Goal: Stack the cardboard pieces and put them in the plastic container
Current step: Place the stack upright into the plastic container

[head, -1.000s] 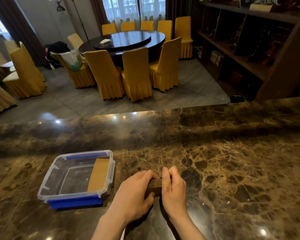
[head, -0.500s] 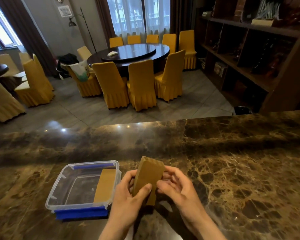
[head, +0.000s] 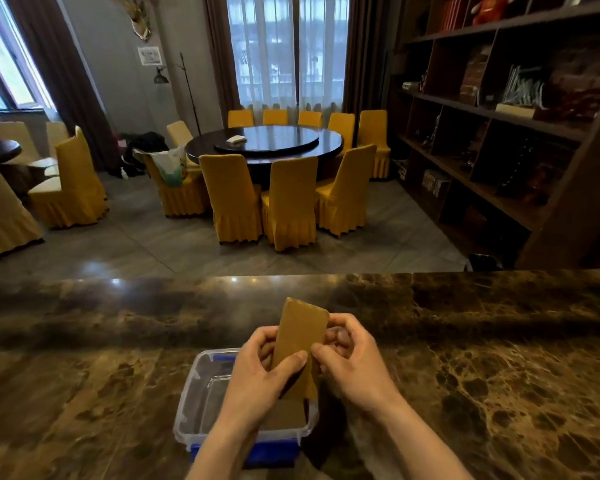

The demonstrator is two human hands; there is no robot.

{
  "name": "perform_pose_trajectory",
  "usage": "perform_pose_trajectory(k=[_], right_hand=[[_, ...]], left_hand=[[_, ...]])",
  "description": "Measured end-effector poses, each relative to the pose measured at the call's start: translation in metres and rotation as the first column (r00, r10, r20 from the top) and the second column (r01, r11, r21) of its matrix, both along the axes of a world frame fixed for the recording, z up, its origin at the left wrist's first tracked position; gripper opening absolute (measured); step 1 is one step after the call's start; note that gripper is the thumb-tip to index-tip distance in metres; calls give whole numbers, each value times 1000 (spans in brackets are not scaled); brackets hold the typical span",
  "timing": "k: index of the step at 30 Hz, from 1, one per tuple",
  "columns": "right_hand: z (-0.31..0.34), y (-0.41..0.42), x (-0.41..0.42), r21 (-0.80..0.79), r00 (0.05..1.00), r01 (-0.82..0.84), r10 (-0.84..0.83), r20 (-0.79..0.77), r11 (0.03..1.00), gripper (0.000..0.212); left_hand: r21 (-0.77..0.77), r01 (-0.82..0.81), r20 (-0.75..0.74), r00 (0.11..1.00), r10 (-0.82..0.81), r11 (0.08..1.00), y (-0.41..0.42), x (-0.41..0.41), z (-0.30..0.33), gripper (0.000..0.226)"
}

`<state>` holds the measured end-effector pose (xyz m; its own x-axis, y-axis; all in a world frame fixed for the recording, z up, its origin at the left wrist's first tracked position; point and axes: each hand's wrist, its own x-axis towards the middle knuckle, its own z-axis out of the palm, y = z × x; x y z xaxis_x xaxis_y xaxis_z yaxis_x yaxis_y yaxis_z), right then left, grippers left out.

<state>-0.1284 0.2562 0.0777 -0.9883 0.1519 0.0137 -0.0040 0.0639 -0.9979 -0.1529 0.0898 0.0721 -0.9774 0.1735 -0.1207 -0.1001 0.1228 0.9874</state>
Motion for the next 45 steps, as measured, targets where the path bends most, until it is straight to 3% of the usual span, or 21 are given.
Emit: perform_pose_trajectory(k=[4, 8, 15, 24, 31, 37, 45], right_hand=[[-6, -34, -15, 15, 997, -2, 1, 74, 1000, 26], [-19, -60, -25, 85, 980, -22, 4, 198, 996, 31], [-44, -93, -36, 331, 955, -1, -98, 281, 944, 44], [-58, -94, -38, 476, 937, -51, -123, 328, 878, 43], [-65, -103, -38, 609, 933, -80, -155, 324, 789, 47], [-75, -110, -34, 654, 947, -4, -207, 245, 757, 43], [-82, -112, -37, 702, 947, 2, -227, 228, 712, 50]], left_hand=[[-39, -33, -46, 998, 31, 999, -39, -16, -2, 35], [-171, -58, -39, 998, 52, 984, -68, -30, -15, 43], [-378, -63, 29, 996, 80, 924, -90, -39, -45, 35], [-667, 15, 1, 1000, -19, 745, -82, -40, -52, 41], [-757, 46, 30, 999, -35, 652, -74, -37, -49, 42], [-845, 4, -29, 998, -52, 535, -66, -35, -52, 70], [-873, -6, -29, 999, -40, 489, -64, -34, -51, 32]])
